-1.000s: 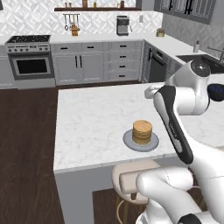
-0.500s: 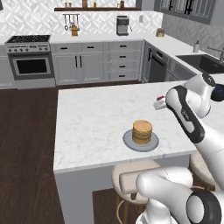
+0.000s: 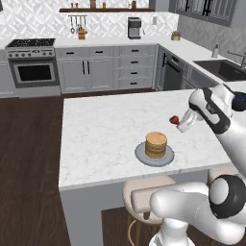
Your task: Take the strawberry from the fridge and place it on top of the pancake, located on the dining counter.
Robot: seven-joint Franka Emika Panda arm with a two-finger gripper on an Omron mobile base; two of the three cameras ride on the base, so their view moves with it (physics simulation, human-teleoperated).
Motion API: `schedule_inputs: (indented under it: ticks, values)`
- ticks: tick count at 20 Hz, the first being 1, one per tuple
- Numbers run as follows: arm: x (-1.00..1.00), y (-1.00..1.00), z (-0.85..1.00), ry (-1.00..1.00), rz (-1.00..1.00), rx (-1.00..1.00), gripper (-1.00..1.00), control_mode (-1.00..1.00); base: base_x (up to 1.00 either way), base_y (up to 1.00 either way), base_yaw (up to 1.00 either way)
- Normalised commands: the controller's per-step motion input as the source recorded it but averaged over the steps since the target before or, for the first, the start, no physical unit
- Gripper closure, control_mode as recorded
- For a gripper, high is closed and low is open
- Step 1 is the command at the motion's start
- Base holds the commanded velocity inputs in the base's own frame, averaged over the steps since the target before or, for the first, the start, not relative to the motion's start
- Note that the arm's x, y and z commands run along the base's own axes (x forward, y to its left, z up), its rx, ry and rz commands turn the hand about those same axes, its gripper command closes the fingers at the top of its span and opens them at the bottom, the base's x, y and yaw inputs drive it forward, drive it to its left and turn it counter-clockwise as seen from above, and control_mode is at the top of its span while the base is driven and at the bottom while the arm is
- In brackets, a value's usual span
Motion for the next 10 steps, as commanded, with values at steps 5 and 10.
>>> schedule_inputs:
  ticks: [5,10]
  values:
    - [0.0,0.08,-0.16,0.08,0.39,-0.07,1.0,-1.0,0.0,0.0,0.0]
    - [0.09,0.41,0.0,0.13,0.18,-0.01,1.0,-1.0,0.0,0.0,0.0]
